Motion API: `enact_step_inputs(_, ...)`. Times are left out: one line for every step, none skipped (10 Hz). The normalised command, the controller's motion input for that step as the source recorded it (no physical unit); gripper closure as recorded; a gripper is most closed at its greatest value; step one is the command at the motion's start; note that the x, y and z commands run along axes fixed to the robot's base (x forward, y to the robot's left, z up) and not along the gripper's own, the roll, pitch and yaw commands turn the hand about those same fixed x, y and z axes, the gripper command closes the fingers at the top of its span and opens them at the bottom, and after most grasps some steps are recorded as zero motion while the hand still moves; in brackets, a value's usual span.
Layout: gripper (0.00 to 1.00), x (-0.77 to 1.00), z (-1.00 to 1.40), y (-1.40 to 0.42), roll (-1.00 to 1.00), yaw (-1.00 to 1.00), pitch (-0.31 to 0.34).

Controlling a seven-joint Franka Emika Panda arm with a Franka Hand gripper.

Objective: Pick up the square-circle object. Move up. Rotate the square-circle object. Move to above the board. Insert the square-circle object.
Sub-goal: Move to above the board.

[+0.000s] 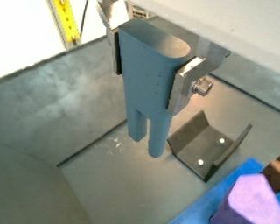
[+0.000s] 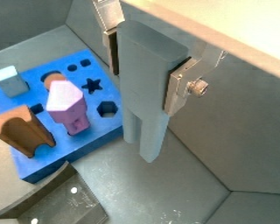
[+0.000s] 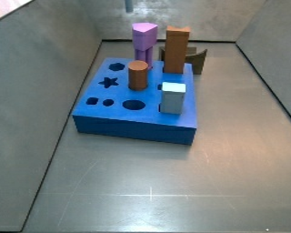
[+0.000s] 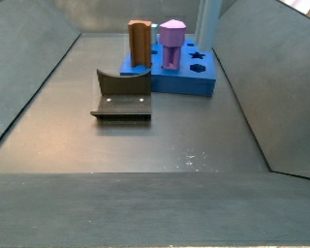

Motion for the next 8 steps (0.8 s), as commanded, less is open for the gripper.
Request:
enact_step_inputs(1.00, 0.01, 0.80, 0.06, 0.01, -0.02, 0.086)
enact_step_inputs(1.00, 0.01, 0.69, 0.05, 0.00, -0.02, 0.087)
enact_step_inputs(1.00, 0.01, 0.53, 0.03, 0.00, -0.03, 0.087)
enact_step_inputs(1.00, 0.01, 0.31, 0.02, -0.01, -0.02, 0.091)
enact_step_inputs(1.00, 0.14, 0.02, -1.00, -0.06, 1.00, 0.065)
enact_step_inputs(1.00, 0.14, 0.00, -1.00, -0.06, 1.00, 0.063)
enact_step_inputs(1.00, 0.15, 0.00, -1.00, -0.06, 1.00, 0.065)
enact_step_inputs(1.00, 0.16, 0.00, -1.00, -0.07, 1.00, 0.066)
